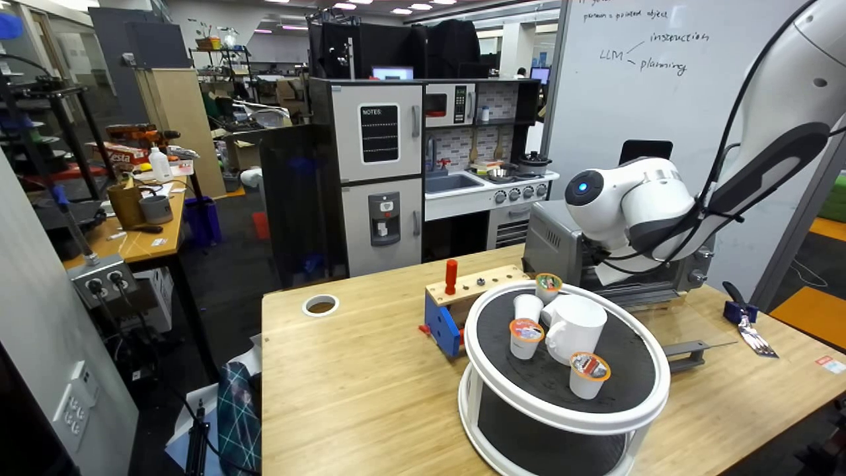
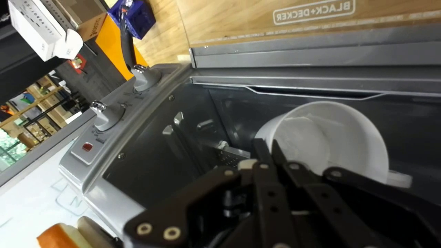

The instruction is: Open the oven door, place the mug on the right inside the oven

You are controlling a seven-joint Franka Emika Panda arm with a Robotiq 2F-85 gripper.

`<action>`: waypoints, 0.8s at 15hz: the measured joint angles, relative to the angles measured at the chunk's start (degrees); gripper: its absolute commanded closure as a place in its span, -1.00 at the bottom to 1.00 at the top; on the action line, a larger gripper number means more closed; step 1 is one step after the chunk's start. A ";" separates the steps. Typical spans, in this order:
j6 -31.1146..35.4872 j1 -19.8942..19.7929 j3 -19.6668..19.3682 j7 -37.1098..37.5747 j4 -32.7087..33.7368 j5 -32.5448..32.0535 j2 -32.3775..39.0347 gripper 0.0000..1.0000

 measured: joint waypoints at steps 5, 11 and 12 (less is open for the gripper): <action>0.27 -0.01 0.20 -0.22 1.05 4.22 0.49 0.55; 0.53 -0.21 0.21 -0.45 1.77 8.14 0.50 -0.14; 0.54 -0.29 0.20 -0.55 1.82 8.88 0.50 -0.25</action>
